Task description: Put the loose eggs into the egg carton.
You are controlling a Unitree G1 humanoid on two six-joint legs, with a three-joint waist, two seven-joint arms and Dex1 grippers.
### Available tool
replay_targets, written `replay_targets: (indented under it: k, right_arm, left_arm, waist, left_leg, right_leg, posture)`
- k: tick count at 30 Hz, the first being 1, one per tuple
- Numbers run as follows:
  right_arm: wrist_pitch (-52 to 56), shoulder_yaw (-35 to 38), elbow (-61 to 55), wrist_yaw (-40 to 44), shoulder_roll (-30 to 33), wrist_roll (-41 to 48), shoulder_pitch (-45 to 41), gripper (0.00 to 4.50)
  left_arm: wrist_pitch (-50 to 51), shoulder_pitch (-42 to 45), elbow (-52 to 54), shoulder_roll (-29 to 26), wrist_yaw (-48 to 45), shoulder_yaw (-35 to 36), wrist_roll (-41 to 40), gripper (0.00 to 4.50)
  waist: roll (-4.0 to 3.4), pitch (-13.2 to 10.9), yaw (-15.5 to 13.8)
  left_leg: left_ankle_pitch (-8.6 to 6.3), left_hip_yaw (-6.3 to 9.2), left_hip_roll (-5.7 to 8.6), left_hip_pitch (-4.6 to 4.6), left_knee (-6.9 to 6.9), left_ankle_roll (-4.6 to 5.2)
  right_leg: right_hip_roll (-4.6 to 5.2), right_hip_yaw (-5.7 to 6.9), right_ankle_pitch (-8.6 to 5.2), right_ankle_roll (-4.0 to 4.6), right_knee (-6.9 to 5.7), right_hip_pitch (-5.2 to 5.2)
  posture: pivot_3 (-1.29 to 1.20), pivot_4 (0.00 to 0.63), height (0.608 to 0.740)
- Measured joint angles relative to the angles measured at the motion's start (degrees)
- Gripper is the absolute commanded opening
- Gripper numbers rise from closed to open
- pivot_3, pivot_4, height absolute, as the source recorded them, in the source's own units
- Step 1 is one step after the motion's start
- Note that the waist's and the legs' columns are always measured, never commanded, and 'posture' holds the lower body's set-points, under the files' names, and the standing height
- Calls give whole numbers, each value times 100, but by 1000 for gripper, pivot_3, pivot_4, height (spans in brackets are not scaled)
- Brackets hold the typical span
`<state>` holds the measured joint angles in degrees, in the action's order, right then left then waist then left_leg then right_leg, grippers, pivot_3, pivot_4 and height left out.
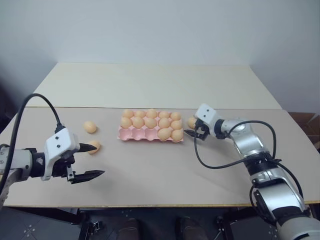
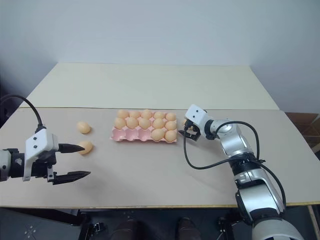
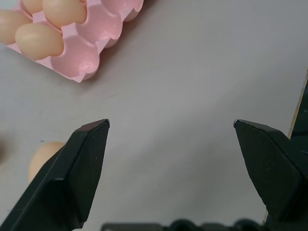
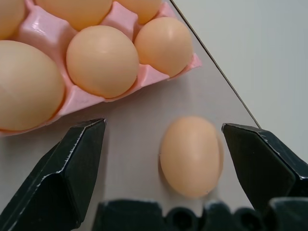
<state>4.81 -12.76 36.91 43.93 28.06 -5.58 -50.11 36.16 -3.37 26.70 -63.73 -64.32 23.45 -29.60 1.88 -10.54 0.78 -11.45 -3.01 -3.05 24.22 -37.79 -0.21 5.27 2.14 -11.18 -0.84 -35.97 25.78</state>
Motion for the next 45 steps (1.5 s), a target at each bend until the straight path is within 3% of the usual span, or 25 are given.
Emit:
replay_targets:
  k: [9,12,18,26,36,41,45]
  right_arm:
    - [-718,8,1586,-304,-288,-283,-625,4478]
    - [-772,26,1934,-272,-340,-277,-744,3890]
    - [-867,44,2156,-307,-388,-311,-814,1947]
    - [-889,49,1737,-533,-247,-434,-653,1947]
    - [-526,213,-1271,-7,91,-188,-21,1947]
    - [-87,-54,-2438,383,-249,-29,142,1947]
    - [108,-471,-2632,473,-619,-91,302,1947]
  left_arm:
    - [54,-27,144,2,47,-4,0,4500]
    - [55,-28,146,2,68,-5,0,4500]
    - [55,-48,147,6,88,-6,0,4500]
    - [44,-92,148,19,109,-7,2,4500]
    - [-32,-98,-31,6,47,-7,38,4500]
    - [-85,-102,-123,-10,9,-5,49,4500]
    - [-84,-224,-125,-10,9,52,56,4500]
  waist:
    - [0,0,41]
    - [0,0,51]
    - [0,0,54]
    - [-1,0,48]
    - [-1,0,50]
    - [0,0,42]
    - [0,1,25]
  left_leg:
    - [1,1,-3,-3,0,1]
    - [1,1,-2,-3,0,1]
    - [1,0,-2,-2,0,1]
    - [1,1,-2,-2,0,1]
    - [1,-2,-7,-3,0,1]
    - [1,-3,-9,-4,-3,0]
    - [2,-7,-8,-2,-4,0]
  right_leg:
    - [-6,-4,1,2,-14,9]
    - [-6,-6,2,3,-14,9]
    - [-6,-6,9,14,-14,9]
    - [-5,-6,8,12,-15,10]
    - [-13,-13,2,3,-26,21]
    - [-15,-13,3,4,-28,20]
    - [-11,-13,4,5,-26,21]
  posture:
    - [0,150,740]
    - [0,150,740]
    - [0,150,740]
    - [0,150,740]
    - [0,150,740]
    - [0,150,740]
    - [0,150,740]
